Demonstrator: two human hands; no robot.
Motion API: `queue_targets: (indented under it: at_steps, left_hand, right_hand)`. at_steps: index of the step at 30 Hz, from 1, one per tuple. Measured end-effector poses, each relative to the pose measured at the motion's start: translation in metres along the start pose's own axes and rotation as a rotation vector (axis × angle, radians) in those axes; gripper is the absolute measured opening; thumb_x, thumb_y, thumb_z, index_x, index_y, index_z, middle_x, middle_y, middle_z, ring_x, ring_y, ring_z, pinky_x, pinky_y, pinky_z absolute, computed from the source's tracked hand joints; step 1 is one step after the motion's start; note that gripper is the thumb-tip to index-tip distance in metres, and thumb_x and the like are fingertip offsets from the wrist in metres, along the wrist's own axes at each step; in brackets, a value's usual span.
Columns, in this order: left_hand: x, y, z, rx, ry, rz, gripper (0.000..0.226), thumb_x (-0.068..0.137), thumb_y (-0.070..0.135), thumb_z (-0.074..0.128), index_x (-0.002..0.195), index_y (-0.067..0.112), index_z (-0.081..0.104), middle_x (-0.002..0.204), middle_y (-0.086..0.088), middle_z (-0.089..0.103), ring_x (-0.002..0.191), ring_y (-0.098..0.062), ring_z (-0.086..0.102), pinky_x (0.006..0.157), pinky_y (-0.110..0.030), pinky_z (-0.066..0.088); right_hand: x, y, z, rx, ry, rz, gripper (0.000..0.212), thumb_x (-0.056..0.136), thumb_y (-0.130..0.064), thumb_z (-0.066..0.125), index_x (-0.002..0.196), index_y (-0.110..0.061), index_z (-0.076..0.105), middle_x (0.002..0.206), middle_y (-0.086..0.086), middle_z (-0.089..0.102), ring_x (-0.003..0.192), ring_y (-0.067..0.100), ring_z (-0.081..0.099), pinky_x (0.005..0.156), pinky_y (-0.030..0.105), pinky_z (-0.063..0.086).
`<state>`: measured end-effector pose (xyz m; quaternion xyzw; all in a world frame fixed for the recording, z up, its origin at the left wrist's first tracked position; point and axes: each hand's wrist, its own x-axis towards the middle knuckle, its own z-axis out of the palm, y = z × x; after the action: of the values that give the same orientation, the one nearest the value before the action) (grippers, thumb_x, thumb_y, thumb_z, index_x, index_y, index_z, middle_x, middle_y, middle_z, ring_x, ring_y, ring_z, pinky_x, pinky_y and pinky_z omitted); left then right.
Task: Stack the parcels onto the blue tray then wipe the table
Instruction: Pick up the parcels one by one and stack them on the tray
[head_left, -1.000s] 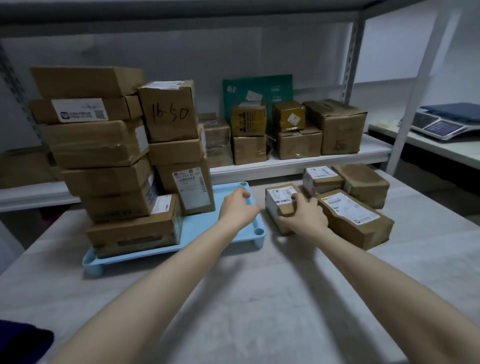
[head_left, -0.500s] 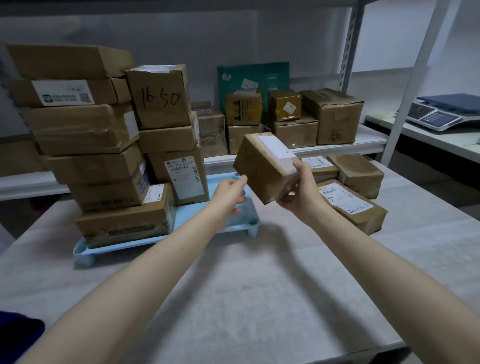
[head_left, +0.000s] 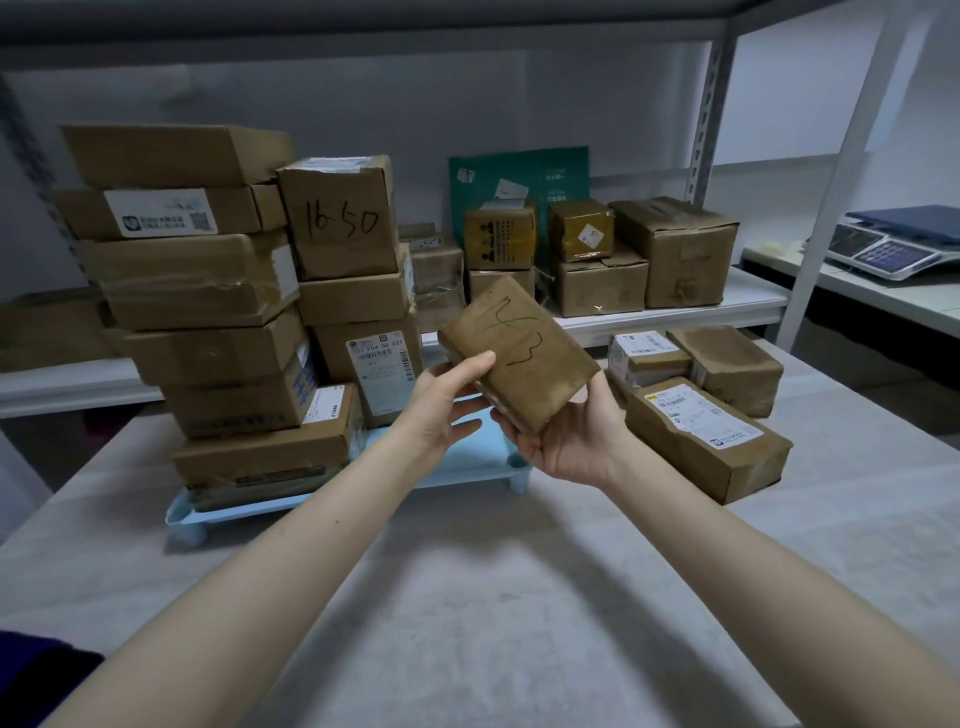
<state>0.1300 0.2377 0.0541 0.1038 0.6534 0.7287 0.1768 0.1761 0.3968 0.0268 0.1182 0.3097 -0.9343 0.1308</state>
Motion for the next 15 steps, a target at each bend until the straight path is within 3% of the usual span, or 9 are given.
queue_targets:
  at_steps: [2, 4, 6, 8, 11, 12, 15]
  left_hand:
    - [-0.001, 0.002, -0.006, 0.009, 0.026, 0.023, 0.062, 0.067, 0.044, 0.075, 0.117, 0.013, 0.059, 0.100, -0.004, 0.067, 0.095, -0.022, 0.067, 0.081, -0.035, 0.050]
    - [0.000, 0.005, -0.011, 0.008, 0.074, 0.045, 0.060, 0.071, 0.044, 0.076, 0.119, 0.012, 0.057, 0.100, -0.004, 0.066, 0.094, -0.022, 0.066, 0.082, -0.035, 0.050]
    - [-0.001, 0.008, -0.016, 0.010, 0.110, 0.071, 0.059, 0.076, 0.042, 0.075, 0.123, 0.012, 0.055, 0.107, -0.004, 0.065, 0.099, -0.022, 0.064, 0.090, -0.038, 0.049]
    - [-0.003, 0.011, -0.020, 0.005, 0.139, 0.107, 0.074, 0.066, 0.047, 0.080, 0.127, 0.014, 0.054, 0.115, -0.004, 0.066, 0.105, -0.023, 0.063, 0.099, -0.045, 0.047]
    - [-0.003, 0.010, -0.026, 0.027, 0.184, 0.175, 0.069, 0.066, 0.037, 0.084, 0.121, 0.014, 0.049, 0.109, 0.003, 0.062, 0.101, -0.016, 0.062, 0.095, -0.042, 0.051]
    - [-0.001, 0.009, -0.027, 0.041, 0.200, 0.192, 0.062, 0.071, 0.031, 0.082, 0.118, 0.017, 0.045, 0.104, 0.008, 0.058, 0.097, -0.011, 0.060, 0.091, -0.036, 0.051]
    - [-0.001, 0.008, -0.025, 0.102, 0.237, 0.223, 0.067, 0.072, 0.030, 0.083, 0.121, 0.021, 0.038, 0.104, 0.010, 0.053, 0.097, -0.009, 0.055, 0.085, -0.029, 0.045]
  right_hand:
    - [0.002, 0.001, -0.001, -0.063, -0.008, 0.015, 0.082, 0.067, -0.055, 0.061, 0.132, -0.004, 0.055, 0.118, 0.022, 0.062, 0.092, 0.038, 0.066, 0.077, 0.037, 0.055]
    - [0.004, 0.001, 0.000, -0.152, 0.036, 0.005, 0.061, 0.082, -0.052, 0.053, 0.118, -0.004, 0.060, 0.111, 0.022, 0.067, 0.095, 0.040, 0.067, 0.085, 0.039, 0.048]
    - [0.006, 0.002, 0.003, -0.279, 0.128, -0.027, 0.040, 0.092, -0.045, 0.047, 0.102, -0.009, 0.062, 0.100, 0.016, 0.070, 0.093, 0.033, 0.067, 0.082, 0.037, 0.046]
    - [0.010, 0.004, 0.005, -0.388, 0.242, -0.110, 0.023, 0.093, -0.034, 0.048, 0.091, -0.014, 0.059, 0.093, 0.007, 0.068, 0.087, 0.020, 0.066, 0.076, 0.031, 0.045]
    - [0.013, 0.006, 0.011, -0.524, 0.354, -0.328, 0.008, 0.092, -0.023, 0.053, 0.091, -0.018, 0.060, 0.096, 0.001, 0.065, 0.087, 0.009, 0.061, 0.076, 0.028, 0.043]
    - [0.012, 0.007, 0.013, -0.577, 0.339, -0.398, 0.009, 0.091, -0.023, 0.058, 0.099, -0.019, 0.060, 0.103, 0.001, 0.066, 0.093, 0.009, 0.062, 0.080, 0.028, 0.043]
    - [0.006, 0.013, 0.023, -0.784, 0.215, -0.544, 0.049, 0.082, -0.019, 0.075, 0.124, -0.016, 0.050, 0.116, 0.002, 0.063, 0.104, 0.010, 0.061, 0.081, 0.023, 0.048]
